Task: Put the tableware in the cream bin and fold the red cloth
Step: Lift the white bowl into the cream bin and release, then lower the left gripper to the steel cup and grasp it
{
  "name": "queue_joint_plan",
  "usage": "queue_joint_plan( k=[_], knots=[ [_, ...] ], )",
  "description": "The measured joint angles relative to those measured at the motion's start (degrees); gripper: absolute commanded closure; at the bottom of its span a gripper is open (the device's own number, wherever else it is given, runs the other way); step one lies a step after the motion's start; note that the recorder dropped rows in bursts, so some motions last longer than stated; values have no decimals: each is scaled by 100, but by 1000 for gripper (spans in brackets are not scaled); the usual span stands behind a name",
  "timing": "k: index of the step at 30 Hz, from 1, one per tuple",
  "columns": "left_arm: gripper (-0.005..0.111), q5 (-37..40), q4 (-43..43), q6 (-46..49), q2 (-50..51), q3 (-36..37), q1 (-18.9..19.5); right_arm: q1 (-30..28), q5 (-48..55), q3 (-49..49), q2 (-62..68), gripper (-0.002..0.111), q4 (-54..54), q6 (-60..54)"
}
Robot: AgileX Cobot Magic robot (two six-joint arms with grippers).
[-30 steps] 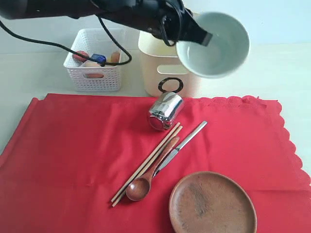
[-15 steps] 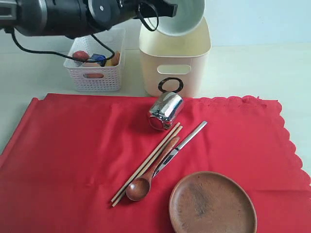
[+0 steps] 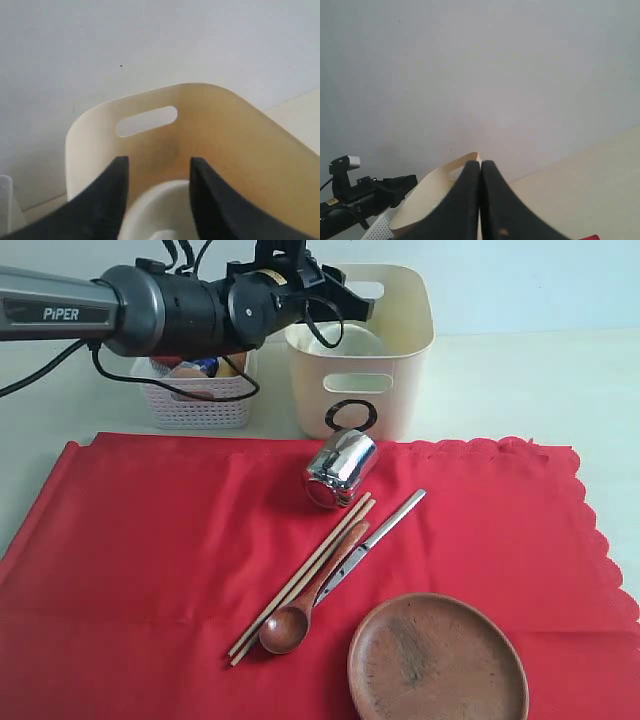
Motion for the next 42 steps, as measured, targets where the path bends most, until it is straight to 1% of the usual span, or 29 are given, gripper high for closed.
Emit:
queue_joint_plan(
  k=[2,4,7,13,17,19,21,23,27,31,37,38,40,42],
  knots=[
    [38,-23,0,-13,0,-12,0,0,0,0,0,108,0,0],
    [32,-23,0,-13,0,-12,0,0,0,0,0,108,0,0],
    [27,-23,0,-13,0,-12,0,0,0,0,0,108,0,0],
    [27,-13,0,-13,0,-12,0,0,0,0,0,108,0,0],
    [28,237,0,-13,-47,-12,0,0,0,0,0,108,0,0],
    [30,402,0,-13,-128,-12,0,0,0,0,0,108,0,0],
    [35,618,0,-13,-254,-12,0,0,0,0,0,108,0,0],
    [45,879,0,-13,-395,-12,0,0,0,0,0,108,0,0],
    [74,1614,224,0,-763,-12,0,0,0,0,0,108,0,0],
    [106,2344,365,13,-1143,-12,0,0,0,0,0,108,0,0],
    [107,3326,388,13,-1746,28,-47,0,0,0,0,108,0,0],
    [107,3665,388,90,-1929,125,-96,0,0,0,0,108,0,0],
    [107,4077,388,206,-2140,323,-175,0,0,0,0,108,0,0],
    [107,4271,377,230,-2316,631,-301,0,0,0,0,108,0,0]
  ],
)
